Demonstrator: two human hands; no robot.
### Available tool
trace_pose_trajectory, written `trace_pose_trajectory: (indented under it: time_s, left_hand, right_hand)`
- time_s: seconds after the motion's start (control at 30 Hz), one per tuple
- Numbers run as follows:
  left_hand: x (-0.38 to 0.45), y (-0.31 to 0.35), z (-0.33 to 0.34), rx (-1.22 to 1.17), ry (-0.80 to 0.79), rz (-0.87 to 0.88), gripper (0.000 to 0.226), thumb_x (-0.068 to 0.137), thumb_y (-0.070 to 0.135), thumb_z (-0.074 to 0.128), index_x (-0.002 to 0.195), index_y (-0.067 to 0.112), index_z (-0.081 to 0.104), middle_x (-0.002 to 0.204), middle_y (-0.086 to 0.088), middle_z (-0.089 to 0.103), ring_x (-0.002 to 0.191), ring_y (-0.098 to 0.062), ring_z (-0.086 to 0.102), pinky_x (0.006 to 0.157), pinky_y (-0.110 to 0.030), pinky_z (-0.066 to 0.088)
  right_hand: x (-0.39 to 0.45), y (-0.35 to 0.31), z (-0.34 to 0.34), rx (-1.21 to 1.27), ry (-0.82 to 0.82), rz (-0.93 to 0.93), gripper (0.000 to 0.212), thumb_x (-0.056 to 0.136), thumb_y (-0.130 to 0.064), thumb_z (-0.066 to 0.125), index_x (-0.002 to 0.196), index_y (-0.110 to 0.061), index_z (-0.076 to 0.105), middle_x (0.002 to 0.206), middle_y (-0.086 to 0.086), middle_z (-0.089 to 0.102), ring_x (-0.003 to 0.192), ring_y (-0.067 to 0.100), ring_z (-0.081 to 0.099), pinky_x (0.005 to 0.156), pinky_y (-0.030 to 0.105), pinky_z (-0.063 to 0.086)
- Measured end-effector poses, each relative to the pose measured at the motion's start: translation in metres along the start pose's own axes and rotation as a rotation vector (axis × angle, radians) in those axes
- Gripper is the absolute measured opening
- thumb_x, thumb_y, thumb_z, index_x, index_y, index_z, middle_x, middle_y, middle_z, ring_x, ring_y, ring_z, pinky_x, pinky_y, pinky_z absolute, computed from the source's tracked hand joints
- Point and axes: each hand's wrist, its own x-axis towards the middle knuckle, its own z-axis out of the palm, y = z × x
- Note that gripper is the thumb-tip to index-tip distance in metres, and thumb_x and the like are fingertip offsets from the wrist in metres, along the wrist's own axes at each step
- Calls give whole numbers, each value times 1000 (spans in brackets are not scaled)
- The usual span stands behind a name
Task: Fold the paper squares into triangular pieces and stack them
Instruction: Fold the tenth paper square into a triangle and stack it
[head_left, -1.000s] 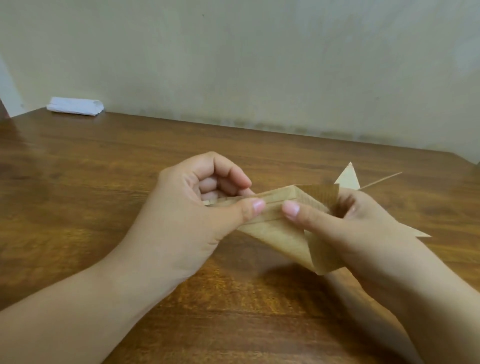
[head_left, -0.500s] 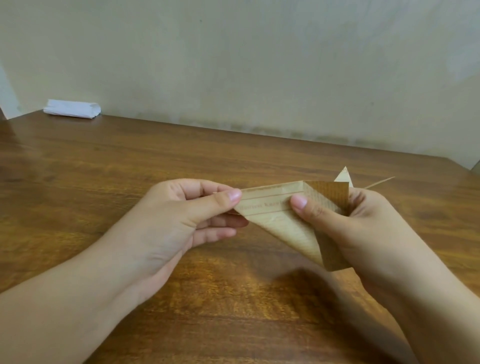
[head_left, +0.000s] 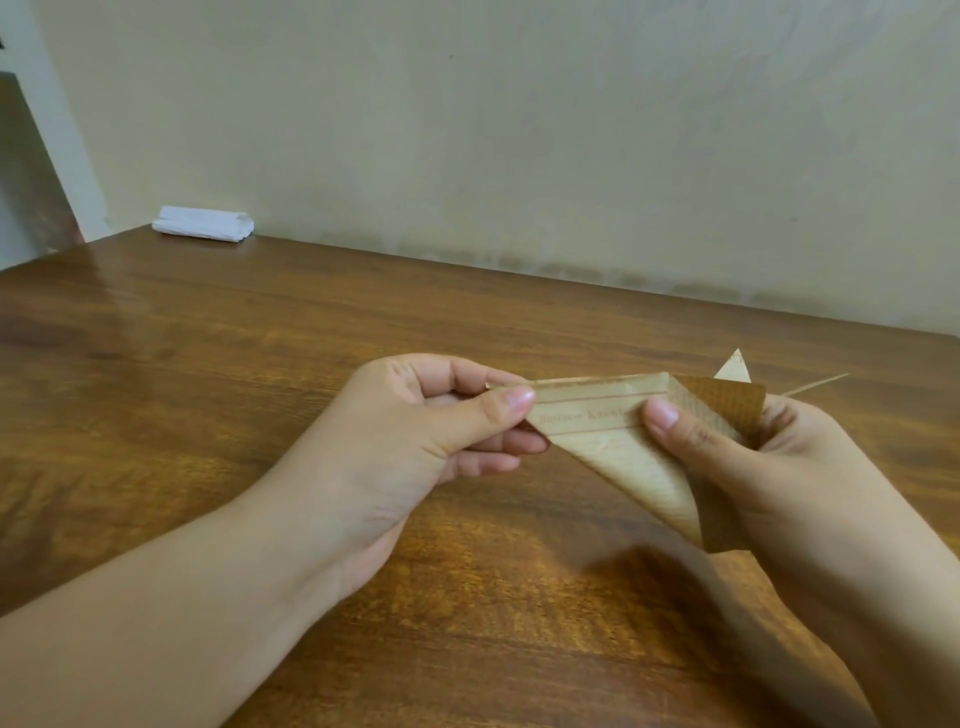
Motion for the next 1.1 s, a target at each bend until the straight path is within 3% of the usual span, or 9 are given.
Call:
trace_pose_trajectory:
  time_s: [0.2,0.3,0.57,0.8,0.93,1.1]
  left_hand:
    - [-1,0,0,6,0,14,22,61,15,70,78,2,70,78,-15,73,65,-15,70,59,-20,57]
    - [-1,0,0,0,5,15,19,60,15,70,75,3,70,78,-15,73,65,-15,70,57,-18,56]
    - [-1,-1,-1,-3,12,15,18,62,14,70,75,3,68,77,-15,73,64,-14,69,59,-19,57]
    - [-1,-1,-1,-39,-8,-16,9,61,15,70,66,8,71,78,-15,73,66,-15,70,59,-20,57]
    - [0,0,-1,-65,-25,-31,22,69,19,64,81,2,70,79,-13,73,70,-17,71,61,-21,58]
    - [-1,0,1,-74,-12,-24,21,72,19,62,82,2,71,79,-12,74,71,-17,72,60,-21,57]
  right_hand:
    - [0,1,-1,-29,-32,-12,40,57,-49,82,76,-14,76,72,8,73,57,13,63,46,19,48]
    - [1,3,-1,-45,-40,-26,48,44,-53,74,76,-17,77,72,6,73,58,12,64,47,19,49]
    - [1,3,-2,-63,-75,-48,50,48,-54,73,79,-15,76,73,9,73,59,14,62,49,20,47]
    - [2,6,-4,-69,-65,-39,49,48,-54,73,78,-15,76,72,8,71,59,15,59,48,23,43]
    - [2,4,-4,-66,-48,-24,48,47,-54,73,76,-16,76,69,7,69,57,14,57,47,23,41]
    - [0,1,-2,-40,-45,-14,26,61,-44,79,67,-18,75,61,3,65,50,11,55,42,20,40]
